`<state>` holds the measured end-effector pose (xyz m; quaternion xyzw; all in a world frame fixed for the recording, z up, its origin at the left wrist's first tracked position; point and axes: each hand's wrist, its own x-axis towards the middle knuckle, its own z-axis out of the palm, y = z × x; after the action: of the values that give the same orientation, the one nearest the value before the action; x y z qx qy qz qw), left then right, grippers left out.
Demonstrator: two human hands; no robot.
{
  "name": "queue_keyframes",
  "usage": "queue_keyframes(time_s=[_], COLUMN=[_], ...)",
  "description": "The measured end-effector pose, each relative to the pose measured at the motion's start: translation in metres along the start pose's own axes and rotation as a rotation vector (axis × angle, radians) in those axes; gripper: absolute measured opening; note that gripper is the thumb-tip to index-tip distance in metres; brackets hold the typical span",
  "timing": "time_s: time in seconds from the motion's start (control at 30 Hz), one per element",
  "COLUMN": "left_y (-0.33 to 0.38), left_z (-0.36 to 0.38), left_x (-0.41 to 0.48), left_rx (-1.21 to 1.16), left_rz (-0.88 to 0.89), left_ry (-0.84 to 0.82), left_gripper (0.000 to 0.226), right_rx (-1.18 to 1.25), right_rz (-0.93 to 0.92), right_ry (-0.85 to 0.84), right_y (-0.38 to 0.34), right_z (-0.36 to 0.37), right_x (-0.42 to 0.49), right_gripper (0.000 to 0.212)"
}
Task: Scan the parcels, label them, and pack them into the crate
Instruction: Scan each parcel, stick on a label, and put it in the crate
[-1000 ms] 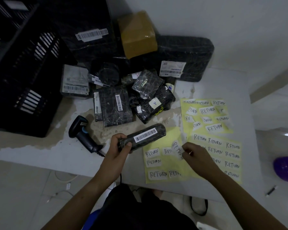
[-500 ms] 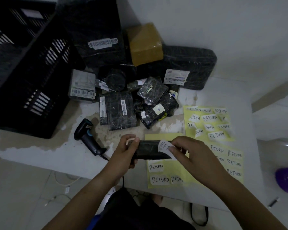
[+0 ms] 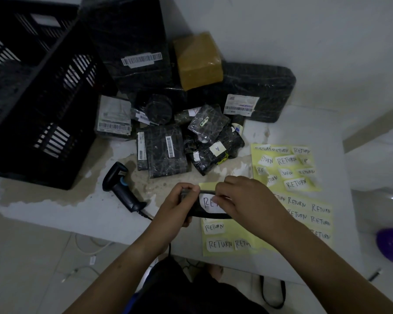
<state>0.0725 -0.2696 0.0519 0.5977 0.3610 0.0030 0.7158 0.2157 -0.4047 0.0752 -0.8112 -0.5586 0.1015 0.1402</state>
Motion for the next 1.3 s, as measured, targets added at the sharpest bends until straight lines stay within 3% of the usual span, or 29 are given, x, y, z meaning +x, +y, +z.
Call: queue_keyframes(time_s=[0.1,0.27,0.43,0.5,0.6,0.67,0.8,0.93,1.1,1.2,1.3], left_y=[0.0,-0.004,-0.008,-0.006,0.0,0.005,0.014,0.013,0.02,0.021,0.023], left_z=[0.002,0.009,0.004,0.001,0.0,0.004,0.009,0.003,0.021,0.026,0.023], left_x=[0.0,0.002,0.004,0.006,0.006,0.005,0.006,0.009,0.008,0.01,0.01], left_rx=[-0.017,-0.02,-0.117,-0.201,-0.239,-0.148,0.007,0.112,0.043,0.059,0.066], left_rz=[0.032,0.051,-0.023,-0.05,-0.032,0.018,0.141,0.162,0.23,0.247,0.268], left_ry=[0.002,0.049,0.101,0.101,0.066,0.064,0.079,0.022,0.184,0.233,0.211], left_gripper=[0.034,0.02,0.02,0.022,0.026,0.031,0.037,0.032,0.031,0.016,0.028], right_rx=[-0.031,-0.061,-0.011,0.228,0.811,0.992,1.012,1.051,1.061,1.048,1.111], right_rz=[-0.001,0.033,0.311,0.476,0.672,0.697,0.696,0.705,0.719,0.705,0.635], right_ry=[0.031,0.095,0.175,0.195,0.124,0.176,0.347,0.364,0.442,0.454,0.417], right_y=[0.0,-0.001,0.009,0.014,0.008,0.002,-0.007,-0.003,-0.007,-0.005,-0.003], right_z=[0.002,0.003,-0.003,-0.001,0.0,0.005,0.009,0.005,0.003,0.0,-0.006], right_x=[0.001,0.0,-0.007,-0.011,-0.013,-0.013,-0.011,-0.012,-0.007,-0.003,-0.003], right_gripper=[0.022,0.027,0.041,0.053,0.069,0.062,0.034,0.005,0.018,0.01,0.017])
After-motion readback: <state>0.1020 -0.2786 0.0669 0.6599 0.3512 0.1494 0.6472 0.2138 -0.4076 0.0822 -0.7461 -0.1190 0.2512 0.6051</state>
